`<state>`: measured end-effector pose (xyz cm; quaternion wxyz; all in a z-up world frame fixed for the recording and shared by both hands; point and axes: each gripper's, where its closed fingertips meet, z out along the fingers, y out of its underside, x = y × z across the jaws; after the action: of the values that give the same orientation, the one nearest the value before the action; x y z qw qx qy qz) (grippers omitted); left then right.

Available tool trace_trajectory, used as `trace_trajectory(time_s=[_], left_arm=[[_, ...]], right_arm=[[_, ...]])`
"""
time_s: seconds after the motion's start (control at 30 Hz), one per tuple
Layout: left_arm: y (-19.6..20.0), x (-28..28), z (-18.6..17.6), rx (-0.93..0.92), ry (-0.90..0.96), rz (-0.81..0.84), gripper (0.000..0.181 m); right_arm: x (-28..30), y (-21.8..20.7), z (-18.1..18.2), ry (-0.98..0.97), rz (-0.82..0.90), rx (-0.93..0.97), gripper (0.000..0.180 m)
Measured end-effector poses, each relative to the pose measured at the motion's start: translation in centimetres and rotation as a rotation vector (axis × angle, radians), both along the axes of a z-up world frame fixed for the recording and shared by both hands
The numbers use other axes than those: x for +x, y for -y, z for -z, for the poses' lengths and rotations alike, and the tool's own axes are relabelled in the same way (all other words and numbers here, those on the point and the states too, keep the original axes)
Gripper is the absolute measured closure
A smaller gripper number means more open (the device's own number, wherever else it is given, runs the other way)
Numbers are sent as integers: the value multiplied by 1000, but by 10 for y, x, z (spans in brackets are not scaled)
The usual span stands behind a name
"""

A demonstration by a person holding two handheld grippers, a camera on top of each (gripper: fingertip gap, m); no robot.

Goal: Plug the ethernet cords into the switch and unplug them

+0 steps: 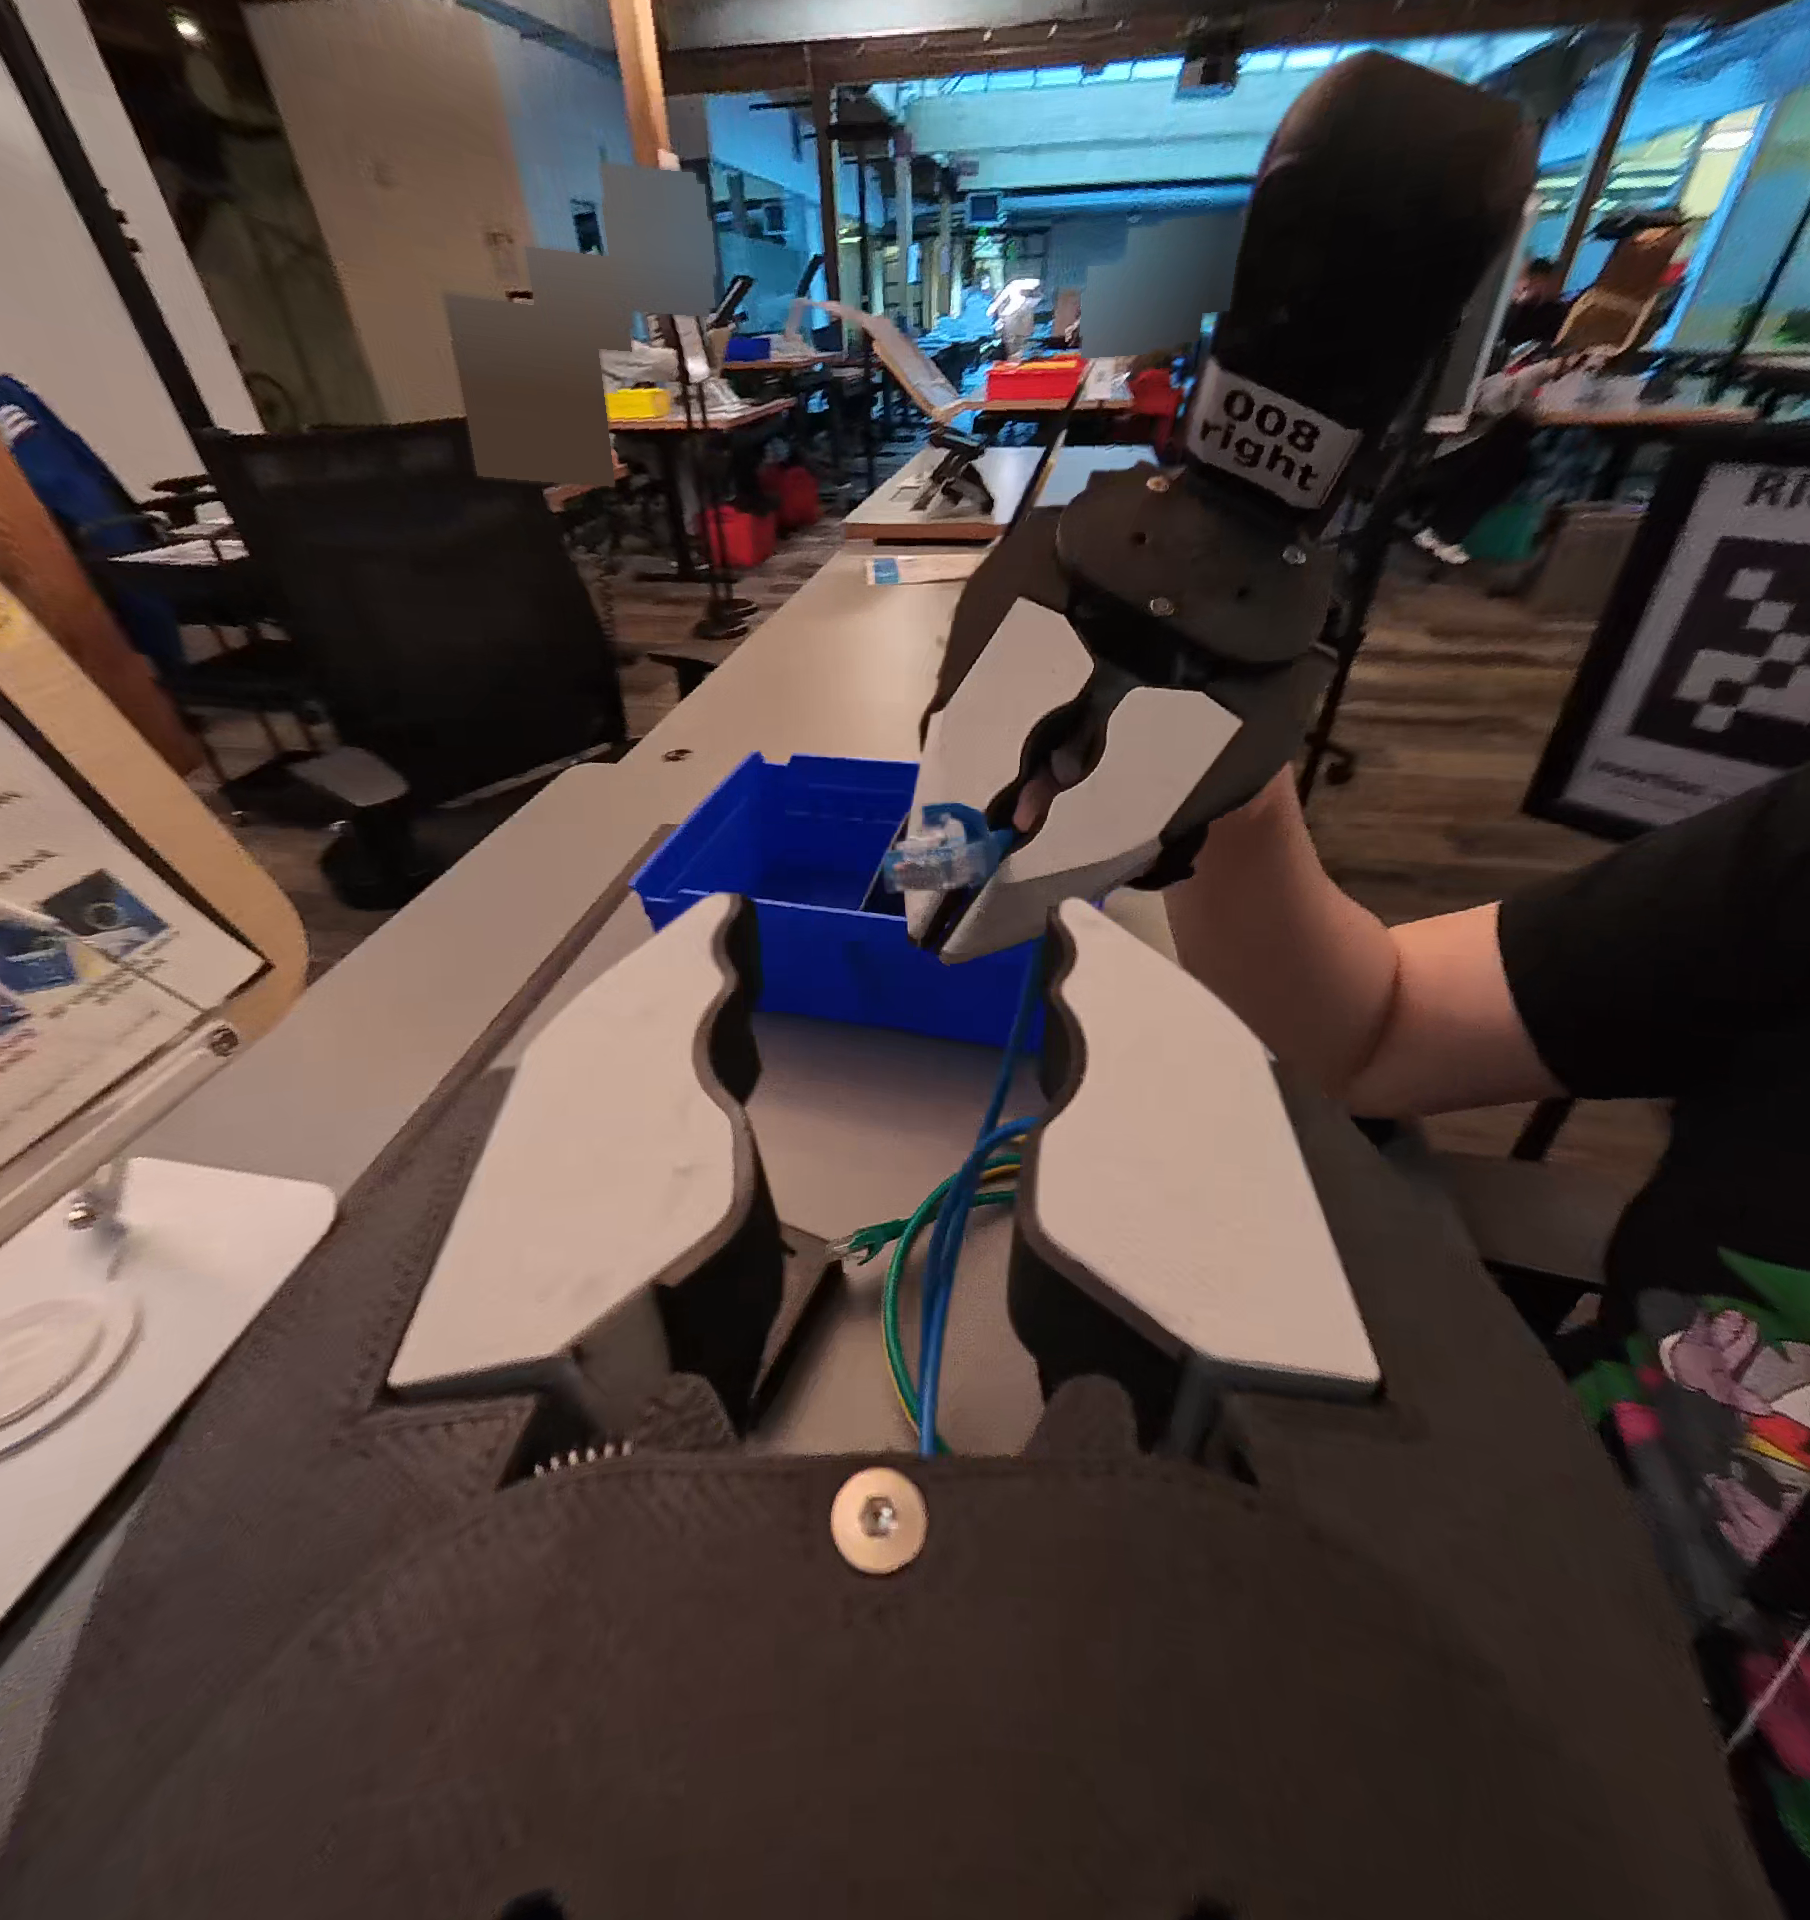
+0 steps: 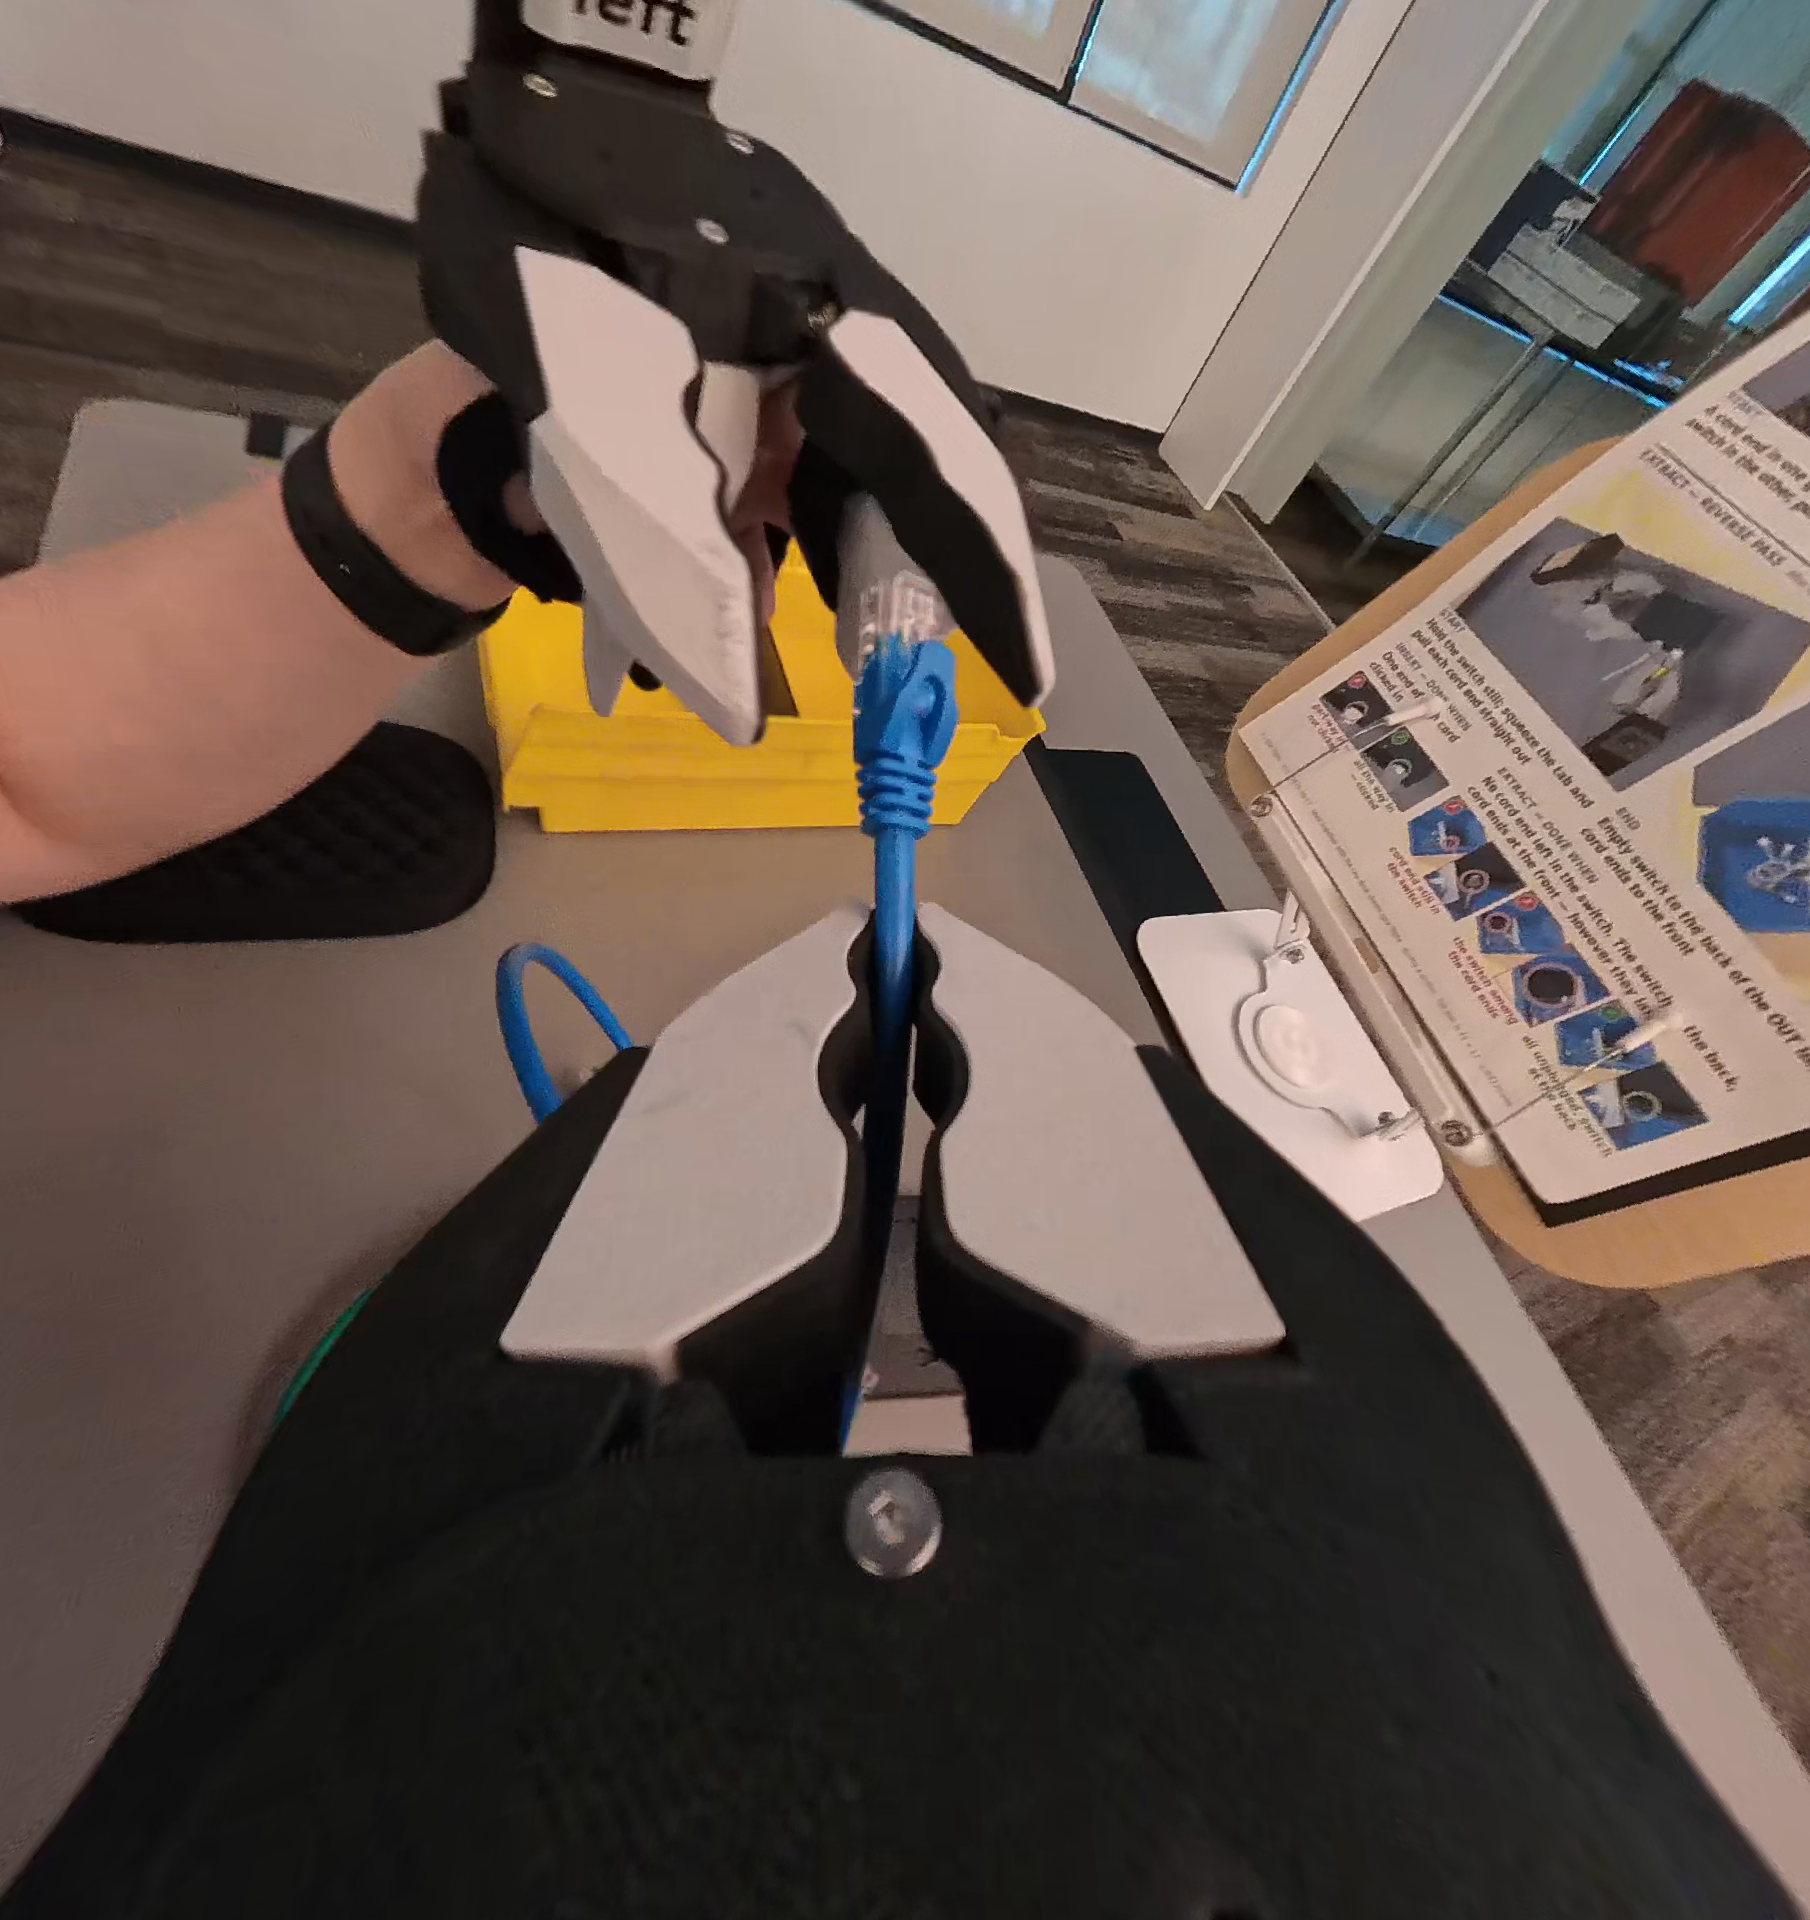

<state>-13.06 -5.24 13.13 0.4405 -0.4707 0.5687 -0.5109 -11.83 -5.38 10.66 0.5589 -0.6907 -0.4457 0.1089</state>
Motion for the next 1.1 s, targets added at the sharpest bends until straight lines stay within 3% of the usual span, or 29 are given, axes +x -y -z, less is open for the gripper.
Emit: trace_trajectory(time_s=[0.07,0.23,0.3,0.43,0.53,0.63,0.73,0.83,0.97,1.0,1.1], left_arm=[[5,-1,3,-20,10,67,145],[6,-2,10,-99,11,151,157],[9,-3,12,-125,-3,194,170],[5,-5,9,-99,2,166,169],[-12,-10,-1,-105,42,53,169],[-31,-22,-12,-134,87,-45,170],[-34,-31,-21,-153,131,-66,170],[-17,-31,-28,-174,144,10,169],[1,-22,-24,-117,112,56,169],[5,-20,-23,-116,109,76,169],[9,-19,-22,-155,111,128,169]], right_arm=[[-3,-1,2,29,-6,23,177],[-9,-7,14,109,-2,44,177],[-10,-9,17,138,4,57,177],[-11,-12,15,121,11,80,165],[1,-19,-12,77,120,241,156],[-20,7,-33,-90,-5,281,159],[-65,25,-13,-278,-209,13,159],[-84,-3,8,-479,-156,-151,150],[-55,-37,1,-817,-31,-121,144],[-46,-40,-4,-877,-26,-100,134],[-23,-25,-36,-1049,-172,83,125]])
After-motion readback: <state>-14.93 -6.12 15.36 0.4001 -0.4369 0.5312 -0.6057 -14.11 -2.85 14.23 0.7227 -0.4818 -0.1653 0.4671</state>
